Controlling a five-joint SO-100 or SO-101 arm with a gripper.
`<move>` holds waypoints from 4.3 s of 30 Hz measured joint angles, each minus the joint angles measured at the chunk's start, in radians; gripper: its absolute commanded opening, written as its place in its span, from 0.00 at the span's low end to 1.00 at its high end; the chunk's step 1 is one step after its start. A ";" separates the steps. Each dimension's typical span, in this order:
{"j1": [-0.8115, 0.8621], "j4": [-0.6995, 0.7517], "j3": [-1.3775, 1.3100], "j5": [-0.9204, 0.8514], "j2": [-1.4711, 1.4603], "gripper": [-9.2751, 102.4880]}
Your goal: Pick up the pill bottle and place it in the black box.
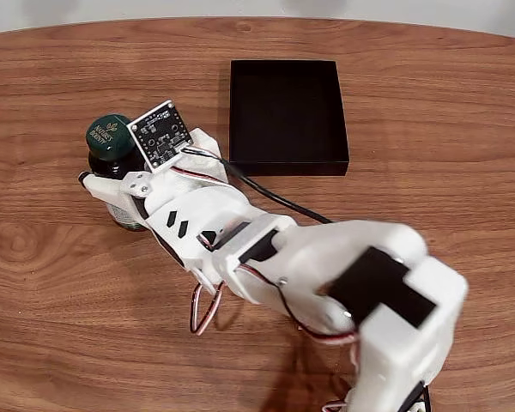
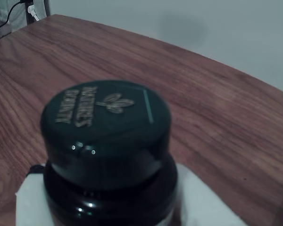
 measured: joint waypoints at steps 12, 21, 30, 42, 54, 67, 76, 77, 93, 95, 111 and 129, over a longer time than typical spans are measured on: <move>0.135 0.107 0.138 0.005 0.331 0.18; 0.311 0.138 0.201 0.005 0.471 0.18; 0.459 0.137 0.273 0.000 0.508 0.18; 0.555 -0.089 0.276 -0.029 0.325 0.17; 0.618 -0.244 0.058 -0.021 -0.038 0.17; 0.594 -0.308 -0.103 0.086 -0.279 0.18; 0.568 -0.327 -0.169 0.137 -0.359 0.18; 0.568 -0.330 -0.178 0.141 -0.368 0.18; 0.558 -0.350 -0.256 0.152 -0.449 0.32; 0.558 -0.351 -0.256 0.147 -0.449 0.35; 0.560 -0.336 -0.172 0.118 -0.449 0.48; 0.597 -0.255 0.364 0.156 0.216 0.50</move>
